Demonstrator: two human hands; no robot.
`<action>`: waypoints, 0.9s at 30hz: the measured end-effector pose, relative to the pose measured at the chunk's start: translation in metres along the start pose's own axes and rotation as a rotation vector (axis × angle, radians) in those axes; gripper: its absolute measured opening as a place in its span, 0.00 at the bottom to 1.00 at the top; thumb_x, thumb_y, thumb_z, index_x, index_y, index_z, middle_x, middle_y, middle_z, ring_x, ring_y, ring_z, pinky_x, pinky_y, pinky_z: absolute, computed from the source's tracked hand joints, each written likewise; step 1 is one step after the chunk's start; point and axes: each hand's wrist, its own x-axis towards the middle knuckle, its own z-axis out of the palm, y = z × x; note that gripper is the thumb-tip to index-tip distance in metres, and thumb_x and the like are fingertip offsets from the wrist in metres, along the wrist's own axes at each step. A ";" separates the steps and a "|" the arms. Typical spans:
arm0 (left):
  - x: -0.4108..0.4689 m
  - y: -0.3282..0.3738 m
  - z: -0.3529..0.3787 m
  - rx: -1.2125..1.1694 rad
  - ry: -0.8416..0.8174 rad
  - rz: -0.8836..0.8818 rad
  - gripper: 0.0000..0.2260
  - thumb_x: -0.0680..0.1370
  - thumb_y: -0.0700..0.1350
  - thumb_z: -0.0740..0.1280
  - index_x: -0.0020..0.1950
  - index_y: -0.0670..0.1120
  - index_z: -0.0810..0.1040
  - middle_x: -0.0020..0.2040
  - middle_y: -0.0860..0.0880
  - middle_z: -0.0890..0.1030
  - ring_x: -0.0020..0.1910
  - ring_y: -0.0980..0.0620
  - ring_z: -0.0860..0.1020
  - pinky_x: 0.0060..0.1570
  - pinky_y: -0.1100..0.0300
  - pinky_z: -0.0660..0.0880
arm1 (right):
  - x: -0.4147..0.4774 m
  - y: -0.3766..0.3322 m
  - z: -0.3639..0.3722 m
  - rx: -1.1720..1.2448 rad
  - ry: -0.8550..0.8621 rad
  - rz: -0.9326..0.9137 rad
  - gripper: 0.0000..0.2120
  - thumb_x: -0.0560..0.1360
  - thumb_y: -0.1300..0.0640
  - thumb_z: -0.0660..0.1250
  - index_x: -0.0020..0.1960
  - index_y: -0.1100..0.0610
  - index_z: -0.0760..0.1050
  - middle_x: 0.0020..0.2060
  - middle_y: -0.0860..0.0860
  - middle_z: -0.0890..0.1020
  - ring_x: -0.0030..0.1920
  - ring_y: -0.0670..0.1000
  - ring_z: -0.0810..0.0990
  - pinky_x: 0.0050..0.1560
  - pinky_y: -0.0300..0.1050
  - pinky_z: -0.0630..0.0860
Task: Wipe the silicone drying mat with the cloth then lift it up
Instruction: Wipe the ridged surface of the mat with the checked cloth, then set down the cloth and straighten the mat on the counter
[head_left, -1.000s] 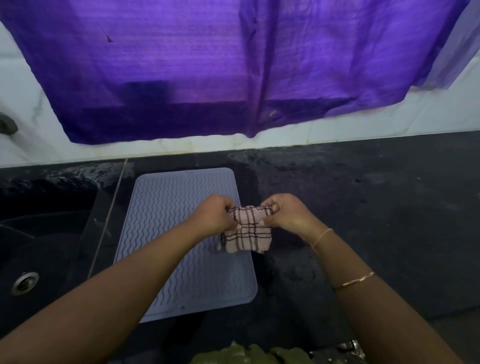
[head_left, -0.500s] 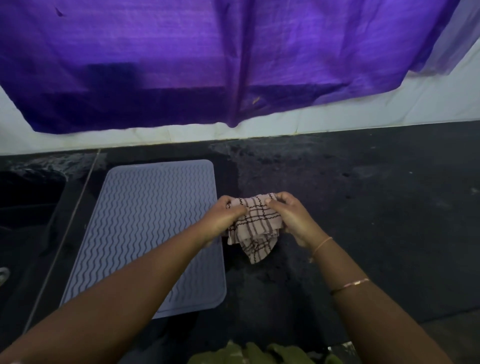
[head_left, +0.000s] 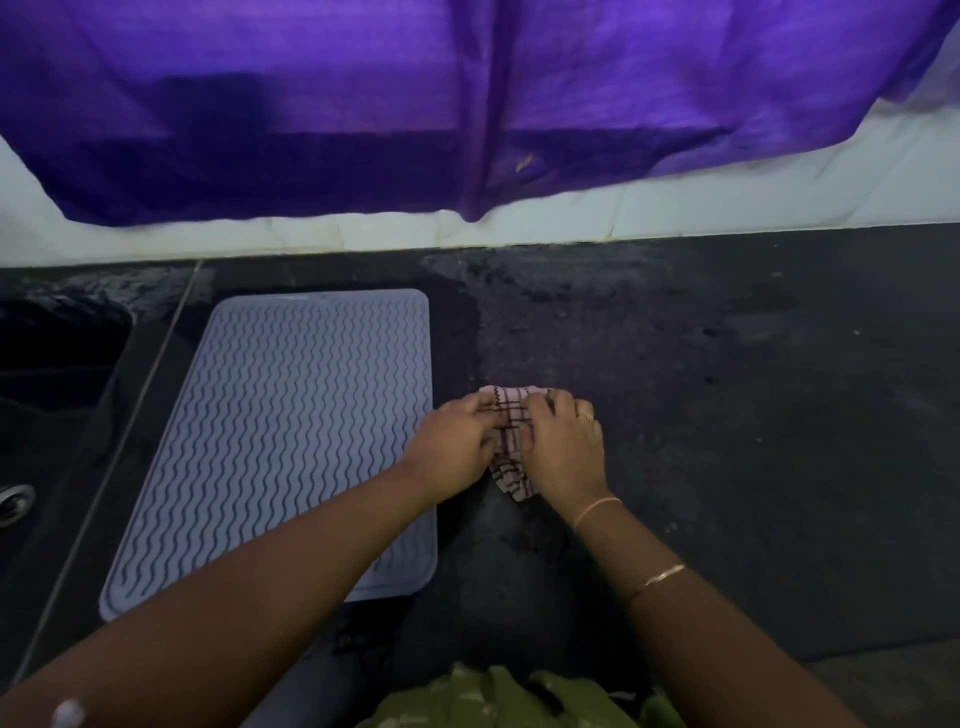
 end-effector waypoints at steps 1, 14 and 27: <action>-0.001 0.001 -0.001 0.032 -0.019 0.007 0.17 0.79 0.46 0.61 0.68 0.49 0.74 0.74 0.47 0.66 0.69 0.46 0.69 0.65 0.53 0.69 | 0.000 0.001 0.002 0.001 -0.004 0.005 0.17 0.77 0.55 0.59 0.65 0.56 0.70 0.61 0.56 0.72 0.59 0.60 0.70 0.56 0.54 0.70; -0.091 -0.096 -0.049 -0.056 -0.023 -0.301 0.19 0.74 0.46 0.71 0.63 0.46 0.74 0.59 0.45 0.72 0.59 0.46 0.74 0.59 0.55 0.72 | -0.046 -0.111 0.013 0.237 -0.149 -0.336 0.23 0.71 0.55 0.69 0.64 0.59 0.71 0.54 0.59 0.77 0.54 0.60 0.75 0.54 0.53 0.72; -0.191 -0.178 -0.069 0.018 -0.364 -0.050 0.22 0.65 0.55 0.77 0.55 0.50 0.78 0.47 0.57 0.71 0.47 0.60 0.70 0.40 0.77 0.61 | -0.082 -0.196 0.037 0.059 -0.543 -0.472 0.29 0.67 0.40 0.71 0.64 0.49 0.71 0.58 0.52 0.69 0.60 0.54 0.65 0.61 0.47 0.67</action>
